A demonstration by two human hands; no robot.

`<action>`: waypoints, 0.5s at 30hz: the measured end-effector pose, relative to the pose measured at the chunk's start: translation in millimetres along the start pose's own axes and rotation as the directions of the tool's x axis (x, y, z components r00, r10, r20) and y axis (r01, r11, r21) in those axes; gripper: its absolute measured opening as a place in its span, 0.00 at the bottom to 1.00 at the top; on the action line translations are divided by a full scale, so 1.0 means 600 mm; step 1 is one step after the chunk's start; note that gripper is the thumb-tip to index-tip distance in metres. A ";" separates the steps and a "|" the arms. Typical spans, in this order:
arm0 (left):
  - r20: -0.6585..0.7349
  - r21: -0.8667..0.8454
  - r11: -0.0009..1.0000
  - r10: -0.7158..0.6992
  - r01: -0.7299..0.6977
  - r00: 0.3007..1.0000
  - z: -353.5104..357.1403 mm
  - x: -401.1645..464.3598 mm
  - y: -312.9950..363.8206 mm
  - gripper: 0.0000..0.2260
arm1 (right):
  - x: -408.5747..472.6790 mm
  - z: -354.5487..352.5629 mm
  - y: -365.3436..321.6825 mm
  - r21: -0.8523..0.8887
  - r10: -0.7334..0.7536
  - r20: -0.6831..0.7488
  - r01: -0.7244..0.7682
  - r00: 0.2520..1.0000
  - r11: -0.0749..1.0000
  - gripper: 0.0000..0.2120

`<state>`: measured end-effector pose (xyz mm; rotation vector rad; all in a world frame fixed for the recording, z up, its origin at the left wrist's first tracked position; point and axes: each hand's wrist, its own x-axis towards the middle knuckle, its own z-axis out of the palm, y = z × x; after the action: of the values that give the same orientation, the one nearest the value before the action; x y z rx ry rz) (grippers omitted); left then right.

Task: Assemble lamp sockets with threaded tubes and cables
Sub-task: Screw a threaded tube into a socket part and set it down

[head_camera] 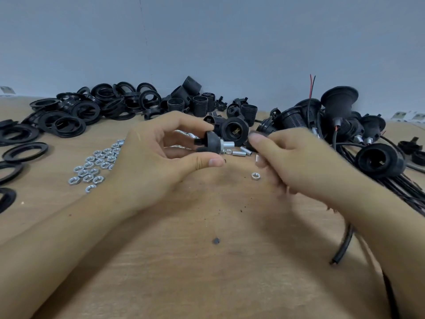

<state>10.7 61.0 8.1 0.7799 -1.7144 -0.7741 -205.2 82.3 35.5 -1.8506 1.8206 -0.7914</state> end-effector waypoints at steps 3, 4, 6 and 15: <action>-0.009 0.018 1.000 -0.011 0.012 1.000 -0.001 0.000 0.000 0.18 | 0.023 -0.056 0.049 -0.441 -0.001 -0.348 -0.163 0.937 0.883 0.14; -0.006 0.020 1.000 -0.013 0.014 1.000 0.000 0.000 0.000 0.18 | 0.027 -0.078 0.064 -0.531 0.027 -0.375 -0.238 0.927 0.813 0.14; 0.003 0.015 1.000 -0.023 0.023 1.000 0.000 -0.001 0.000 0.18 | 0.033 -0.106 0.090 -0.603 0.183 -0.335 -0.360 0.924 0.712 0.19; 0.011 0.032 0.998 -0.062 0.061 0.998 -0.001 -0.001 -0.002 0.18 | 0.024 -0.092 0.095 -0.595 0.338 -0.311 -0.459 0.888 0.660 0.15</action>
<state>11.8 60.8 7.0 0.8547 -1.7242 -0.7965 -284.8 70.3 40.8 -1.6362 2.7589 -0.1307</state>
